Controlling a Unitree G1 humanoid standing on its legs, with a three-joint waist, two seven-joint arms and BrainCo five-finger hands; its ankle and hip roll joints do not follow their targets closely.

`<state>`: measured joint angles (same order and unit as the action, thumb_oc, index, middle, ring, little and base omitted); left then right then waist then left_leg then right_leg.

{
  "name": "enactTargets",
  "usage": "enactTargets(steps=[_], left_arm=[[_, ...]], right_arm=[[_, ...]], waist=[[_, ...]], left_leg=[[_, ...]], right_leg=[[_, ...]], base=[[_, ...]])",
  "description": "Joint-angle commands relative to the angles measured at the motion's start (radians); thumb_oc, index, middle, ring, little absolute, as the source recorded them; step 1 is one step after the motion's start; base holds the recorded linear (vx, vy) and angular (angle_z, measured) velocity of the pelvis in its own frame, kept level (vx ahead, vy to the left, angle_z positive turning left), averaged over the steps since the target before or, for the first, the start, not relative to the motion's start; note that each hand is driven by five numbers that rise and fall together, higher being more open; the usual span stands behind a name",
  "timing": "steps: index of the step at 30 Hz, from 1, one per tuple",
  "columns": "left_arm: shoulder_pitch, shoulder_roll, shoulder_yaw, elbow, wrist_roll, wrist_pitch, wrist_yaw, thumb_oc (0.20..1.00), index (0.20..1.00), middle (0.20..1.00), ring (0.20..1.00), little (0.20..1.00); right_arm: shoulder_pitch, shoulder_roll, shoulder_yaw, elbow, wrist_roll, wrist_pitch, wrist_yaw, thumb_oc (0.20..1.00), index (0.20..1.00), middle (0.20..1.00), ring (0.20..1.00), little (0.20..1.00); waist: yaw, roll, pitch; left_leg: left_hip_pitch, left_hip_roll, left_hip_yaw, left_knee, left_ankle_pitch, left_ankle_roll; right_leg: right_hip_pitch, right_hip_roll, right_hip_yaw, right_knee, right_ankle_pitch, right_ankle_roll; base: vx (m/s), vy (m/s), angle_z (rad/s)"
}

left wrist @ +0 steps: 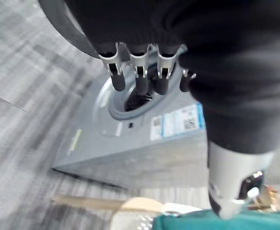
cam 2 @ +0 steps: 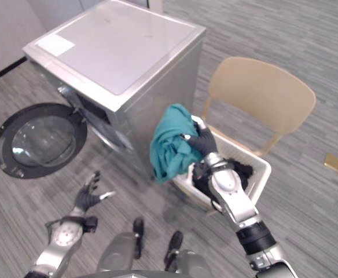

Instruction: Grab the laundry basket,head to the washer,open it,put in the laundry and shut it.

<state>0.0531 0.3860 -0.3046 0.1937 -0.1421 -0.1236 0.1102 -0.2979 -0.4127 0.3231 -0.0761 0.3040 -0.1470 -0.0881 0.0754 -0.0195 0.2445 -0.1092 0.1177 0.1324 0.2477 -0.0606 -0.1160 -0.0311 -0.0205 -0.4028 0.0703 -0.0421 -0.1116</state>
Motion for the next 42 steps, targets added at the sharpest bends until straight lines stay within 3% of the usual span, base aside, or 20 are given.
enactTargets(steps=[1,5,15,16,18,19,20,21,22,25,33,38,42], left_arm=[[-0.044,0.038,-0.056,-0.068,0.107,-0.066,0.023,1.0,1.0,1.0,1.0,1.0],[-0.15,0.04,-0.133,-0.108,0.17,-0.072,0.051,1.0,1.0,1.0,1.0,1.0],[-0.379,-0.014,-0.233,-0.072,0.272,-0.055,0.169,1.0,1.0,1.0,1.0,1.0],[-0.376,-0.014,-0.233,-0.071,0.275,-0.057,0.174,0.2,0.2,0.2,0.2,0.2],[-0.358,-0.011,-0.222,-0.072,0.274,-0.059,0.178,0.2,0.2,0.2,0.2,0.2],[-0.329,-0.007,-0.204,-0.077,0.263,-0.058,0.176,0.2,0.2,0.2,0.2,0.2],[-0.313,-0.005,-0.194,-0.079,0.255,-0.059,0.174,0.2,0.2,0.2,0.2,0.2],[-0.311,-0.004,-0.193,-0.08,0.255,-0.058,0.174,0.2,0.2,0.2,0.2,0.2],[-0.277,-0.001,-0.172,-0.081,0.237,-0.057,0.168,0.2,0.2,0.2,0.2,0.2],[-0.248,0.004,-0.149,-0.084,0.216,-0.055,0.161,0.2,0.2,0.2,0.2,0.2],[-0.096,0.008,-0.025,-0.035,0.125,-0.045,0.111,0.2,0.2,0.2,0.2,0.2],[-0.005,0.006,0.044,0.001,0.067,-0.041,0.065,0.2,0.2,0.2,0.2,0.2],[0.094,0.006,0.155,0.119,0.011,-0.03,0.018,0.2,0.2,0.2,0.2,0.2]], right_arm=[[-0.061,0.059,0.002,-0.085,-0.022,-0.077,0.001,0.2,0.2,0.2,0.2,0.2],[-0.14,0.1,0.078,-0.068,-0.015,-0.074,-0.011,0.2,0.2,0.2,0.2,0.2],[-0.093,0.218,0.217,0.009,0.103,-0.044,0.031,0.2,0.2,0.2,0.2,0.2],[-0.072,0.222,0.228,0.021,0.117,-0.036,0.04,0.2,0.2,0.2,0.2,0.2],[-0.033,0.228,0.246,0.049,0.146,-0.026,0.059,0.203,0.203,0.203,0.203,0.203],[0.002,0.228,0.259,0.065,0.167,-0.015,0.076,0.498,0.498,0.498,0.498,0.498],[0.013,0.225,0.264,0.074,0.172,-0.01,0.084,0.567,0.567,0.567,0.567,0.567],[0.014,0.225,0.264,0.074,0.172,-0.01,0.084,0.931,0.931,0.931,0.931,0.931],[0.03,0.214,0.264,0.084,0.164,-0.002,0.09,1.0,1.0,1.0,1.0,1.0],[0.043,0.196,0.256,0.091,0.147,0.004,0.093,1.0,1.0,1.0,1.0,1.0],[0.142,0.037,0.09,0.043,-0.16,0.011,0.053,1.0,1.0,1.0,1.0,1.0],[0.254,-0.023,0.008,0.057,-0.228,0.023,0.067,1.0,1.0,1.0,1.0,1.0],[0.401,-0.067,-0.08,0.234,-0.355,0.04,0.073,1.0,1.0,1.0,1.0,1.0]], waist=[[-0.026,-0.02,-0.095],[-0.032,-0.04,-0.134],[-0.046,-0.063,-0.156],[-0.05,-0.062,-0.158],[-0.053,-0.06,-0.161],[-0.055,-0.057,-0.165],[-0.054,-0.056,-0.165],[-0.054,-0.055,-0.165],[-0.053,-0.054,-0.167],[-0.052,-0.053,-0.169],[-0.057,-0.044,-0.175],[-0.058,-0.04,-0.171],[-0.065,-0.035,-0.158]], left_leg=[[0.062,-0.028,0.023,-0.242,0.045,0.041],[0.114,-0.051,0.017,-0.33,0.058,0.052],[0.142,-0.067,0.035,-0.335,0.045,0.071],[0.145,-0.068,0.039,-0.335,0.044,0.071],[0.15,-0.068,0.044,-0.335,0.043,0.072],[0.156,-0.068,0.048,-0.335,0.042,0.072],[0.158,-0.068,0.049,-0.335,0.042,0.072],[0.159,-0.068,0.05,-0.335,0.042,0.072],[0.161,-0.067,0.05,-0.335,0.042,0.072],[0.162,-0.067,0.05,-0.335,0.043,0.071],[0.166,-0.064,0.045,-0.335,0.05,0.068],[0.165,-0.063,0.039,-0.335,0.056,0.067],[0.162,-0.063,0.035,-0.335,0.062,0.066]], right_leg=[[0.043,-0.048,0.105,-0.029,-0.084,0.183],[0.062,-0.063,0.095,-0.038,-0.067,0.201],[0.069,-0.082,0.121,-0.005,-0.064,0.223],[0.07,-0.083,0.124,-0.005,-0.064,0.223],[0.072,-0.084,0.13,-0.008,-0.061,0.224],[0.078,-0.085,0.134,-0.012,-0.058,0.225],[0.079,-0.084,0.136,-0.013,-0.058,0.225],[0.08,-0.084,0.136,-0.013,-0.058,0.225],[0.085,-0.084,0.14,-0.018,-0.056,0.225],[0.089,-0.083,0.141,-0.023,-0.055,0.225],[0.103,-0.078,0.142,-0.04,-0.054,0.223],[0.104,-0.075,0.137,-0.045,-0.053,0.222],[0.105,-0.071,0.135,-0.046,-0.057,0.221]], base=[[0.06,0.187,0.55],[0.03,0.148,0.12],[0.0,0.054,-0.02],[0.0,0.0,0.0],[0.01,0.014,-0.02],[0.03,0.021,-0.06],[0.02,0.014,-0.06],[0.02,0.005,-0.06],[0.01,0.001,-0.04],[0.01,-0.012,-0.05],[0.0,0.0,0.0],[0.0,-0.007,0.0],[-0.01,-0.016,0.01]])
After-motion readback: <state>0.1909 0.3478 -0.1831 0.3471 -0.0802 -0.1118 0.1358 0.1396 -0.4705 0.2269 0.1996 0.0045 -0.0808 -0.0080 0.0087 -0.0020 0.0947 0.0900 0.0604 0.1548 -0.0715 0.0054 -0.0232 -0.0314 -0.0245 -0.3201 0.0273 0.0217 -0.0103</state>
